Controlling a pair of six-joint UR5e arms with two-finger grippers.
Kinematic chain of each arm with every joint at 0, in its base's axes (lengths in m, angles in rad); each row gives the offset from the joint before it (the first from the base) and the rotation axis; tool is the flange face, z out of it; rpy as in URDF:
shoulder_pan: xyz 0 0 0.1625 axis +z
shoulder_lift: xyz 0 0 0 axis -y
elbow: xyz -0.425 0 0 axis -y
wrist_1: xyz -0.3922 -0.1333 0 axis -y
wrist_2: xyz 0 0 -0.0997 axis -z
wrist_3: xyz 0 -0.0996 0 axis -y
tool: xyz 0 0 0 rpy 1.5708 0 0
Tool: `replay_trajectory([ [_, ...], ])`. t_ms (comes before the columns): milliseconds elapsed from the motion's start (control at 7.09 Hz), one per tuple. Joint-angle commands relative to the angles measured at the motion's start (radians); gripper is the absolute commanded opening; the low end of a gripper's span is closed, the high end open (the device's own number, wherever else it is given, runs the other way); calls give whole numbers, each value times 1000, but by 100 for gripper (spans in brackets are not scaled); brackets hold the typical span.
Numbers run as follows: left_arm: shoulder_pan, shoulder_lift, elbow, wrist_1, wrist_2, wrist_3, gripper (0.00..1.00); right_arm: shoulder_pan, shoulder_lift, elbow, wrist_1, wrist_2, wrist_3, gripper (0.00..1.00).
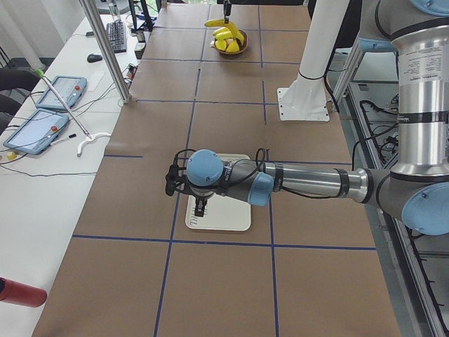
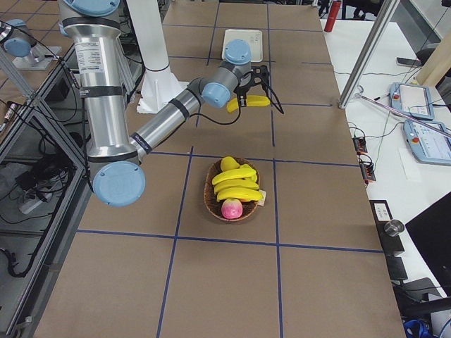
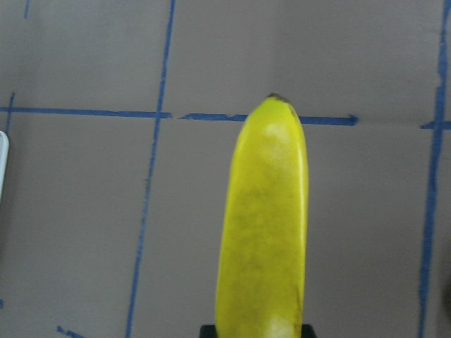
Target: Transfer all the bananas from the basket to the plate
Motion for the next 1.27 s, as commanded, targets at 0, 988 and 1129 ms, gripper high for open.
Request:
replay_trajectory([
  [0,150,-125,18,-331,2,-539,100,-111,131,-72,152,-61,277,1],
  [988,680,-544,-32,-695,411,-1623,99,-347,256,-90,220,-261,356,1],
  [1129,741,-572,-35,-698,465,-1629,99,-363,288,-99,220,-261,356,1],
])
